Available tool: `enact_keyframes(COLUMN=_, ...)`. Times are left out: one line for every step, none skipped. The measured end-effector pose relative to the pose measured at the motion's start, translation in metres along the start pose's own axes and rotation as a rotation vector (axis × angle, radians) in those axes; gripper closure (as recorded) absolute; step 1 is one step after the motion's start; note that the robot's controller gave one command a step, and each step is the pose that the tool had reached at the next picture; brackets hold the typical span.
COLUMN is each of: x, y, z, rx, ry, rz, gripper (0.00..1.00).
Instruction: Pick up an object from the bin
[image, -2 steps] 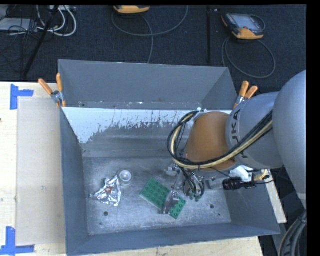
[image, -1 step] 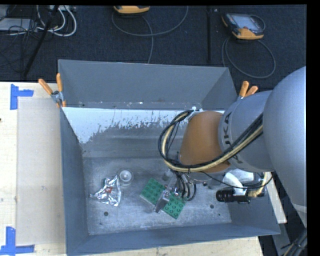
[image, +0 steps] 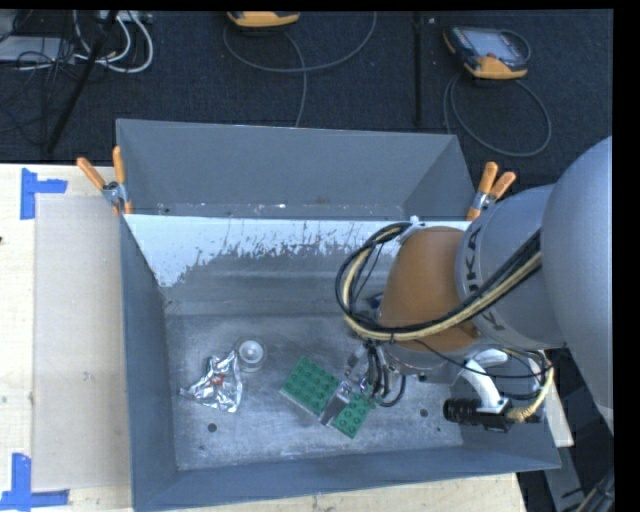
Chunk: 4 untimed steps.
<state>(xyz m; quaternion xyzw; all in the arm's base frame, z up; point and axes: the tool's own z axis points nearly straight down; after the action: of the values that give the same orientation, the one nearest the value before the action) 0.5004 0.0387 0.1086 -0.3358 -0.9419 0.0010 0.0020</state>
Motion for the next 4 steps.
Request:
enact_keyframes(x=0.010, y=0.009, z=0.037, rx=-0.004, ry=-0.003, rz=0.288, gripper=0.00)
enact_keyframes(x=0.010, y=0.009, z=0.036, rx=-0.003, ry=-0.002, rz=0.286, gripper=0.00)
enact_keyframes(x=0.010, y=0.010, z=0.034, rx=-0.006, ry=-0.002, rz=0.286, gripper=1.00)
enact_keyframes(x=0.009, y=0.009, z=0.027, rx=-0.002, ry=-0.001, rz=0.285, gripper=1.00)
